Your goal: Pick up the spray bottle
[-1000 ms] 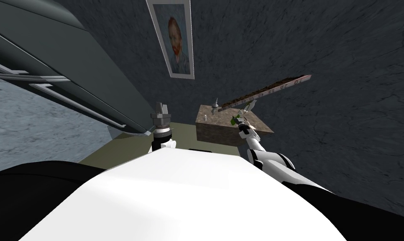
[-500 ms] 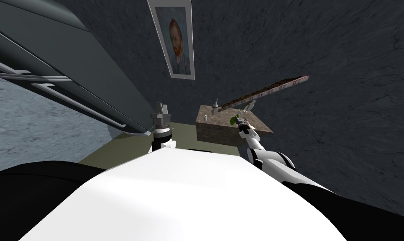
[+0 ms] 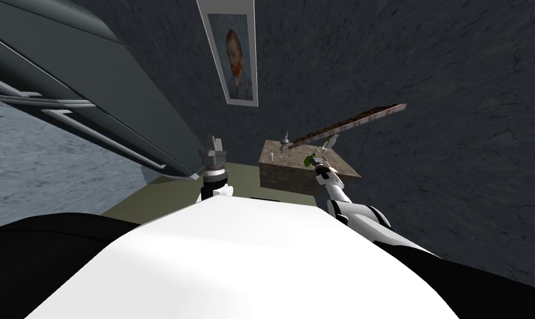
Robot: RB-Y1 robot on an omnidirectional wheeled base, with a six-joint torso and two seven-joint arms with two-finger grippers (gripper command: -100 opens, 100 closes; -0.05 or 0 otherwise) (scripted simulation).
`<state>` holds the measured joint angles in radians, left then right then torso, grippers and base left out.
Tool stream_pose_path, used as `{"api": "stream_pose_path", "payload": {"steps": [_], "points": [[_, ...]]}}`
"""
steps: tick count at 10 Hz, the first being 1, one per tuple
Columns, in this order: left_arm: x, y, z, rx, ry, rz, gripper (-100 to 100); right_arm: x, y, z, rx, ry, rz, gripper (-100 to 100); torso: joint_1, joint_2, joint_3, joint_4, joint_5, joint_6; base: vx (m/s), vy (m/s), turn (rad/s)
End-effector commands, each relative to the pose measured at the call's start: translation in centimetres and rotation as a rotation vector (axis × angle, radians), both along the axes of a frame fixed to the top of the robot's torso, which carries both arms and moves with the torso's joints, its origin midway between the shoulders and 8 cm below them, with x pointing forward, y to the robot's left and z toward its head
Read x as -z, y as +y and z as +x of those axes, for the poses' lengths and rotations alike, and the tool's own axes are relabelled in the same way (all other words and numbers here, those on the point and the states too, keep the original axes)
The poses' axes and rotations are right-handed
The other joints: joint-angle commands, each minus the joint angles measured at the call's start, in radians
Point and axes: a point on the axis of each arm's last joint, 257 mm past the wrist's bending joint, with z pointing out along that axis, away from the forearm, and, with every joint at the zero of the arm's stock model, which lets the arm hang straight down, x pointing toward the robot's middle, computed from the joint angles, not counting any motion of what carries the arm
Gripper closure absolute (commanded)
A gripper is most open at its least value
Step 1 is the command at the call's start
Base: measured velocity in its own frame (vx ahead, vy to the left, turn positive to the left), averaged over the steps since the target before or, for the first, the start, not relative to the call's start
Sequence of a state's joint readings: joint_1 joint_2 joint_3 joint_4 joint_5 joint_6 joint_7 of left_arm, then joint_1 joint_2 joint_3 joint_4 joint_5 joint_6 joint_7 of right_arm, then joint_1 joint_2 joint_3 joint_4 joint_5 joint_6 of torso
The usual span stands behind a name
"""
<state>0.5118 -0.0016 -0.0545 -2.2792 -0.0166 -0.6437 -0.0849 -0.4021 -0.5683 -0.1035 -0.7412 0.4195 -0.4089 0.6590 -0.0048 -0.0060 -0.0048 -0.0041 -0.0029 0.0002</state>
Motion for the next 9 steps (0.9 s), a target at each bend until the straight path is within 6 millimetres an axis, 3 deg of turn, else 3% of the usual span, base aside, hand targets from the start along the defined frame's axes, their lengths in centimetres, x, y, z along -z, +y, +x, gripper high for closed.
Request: {"api": "stream_pose_path", "payload": {"steps": [1, 3, 4, 6, 8, 9], "points": [[0.0, 0.0, 0.0, 0.0, 0.0, 0.0, 0, 1.8, 0.3, -1.2, 0.011, 0.026, 0.012, 100, 0.0, 0.0, 0.0, 0.0, 0.0, 0.0, 0.084, -0.04, 0.029], [0.0, 0.0, 0.0, 0.0, 0.0, 0.0, 0, 2.6, 0.1, -2.0, 0.011, 0.036, 0.008, 100, -0.004, -0.006, -0.006, -0.005, -0.004, 0.0, 0.05, -0.02, 0.006], [0.0, 0.0, 0.0, 0.0, 0.0, 0.0, 0, 2.0, 0.5, -2.3, -0.001, 0.021, 0.001, 100, -0.004, -0.006, -0.007, -0.008, -0.006, 0.001, 0.009, -0.009, -0.002], [0.0, 0.0, 0.0, 0.0, 0.0, 0.0, 0, 3.6, 0.7, -3.9, 0.01, 0.046, 0.007, 100, -0.006, -0.006, -0.009, -0.012, -0.009, 0.002, 0.057, -0.03, 0.021], [0.0, 0.0, 0.0, 0.0, 0.0, 0.0, 0, 2.1, 1.5, -3.8, -0.01, 0.013, -0.002, 100, -0.009, -0.007, -0.012, -0.016, -0.013, 0.003, 0.012, -0.01, -0.008], [0.0, 0.0, 0.0, 0.0, 0.0, 0.0, 0, 4.0, 1.3, -5.3, 0.013, 0.049, 0.01, 100, -0.008, -0.006, -0.011, -0.015, -0.012, 0.002, 0.042, -0.023, 0.03]]}}
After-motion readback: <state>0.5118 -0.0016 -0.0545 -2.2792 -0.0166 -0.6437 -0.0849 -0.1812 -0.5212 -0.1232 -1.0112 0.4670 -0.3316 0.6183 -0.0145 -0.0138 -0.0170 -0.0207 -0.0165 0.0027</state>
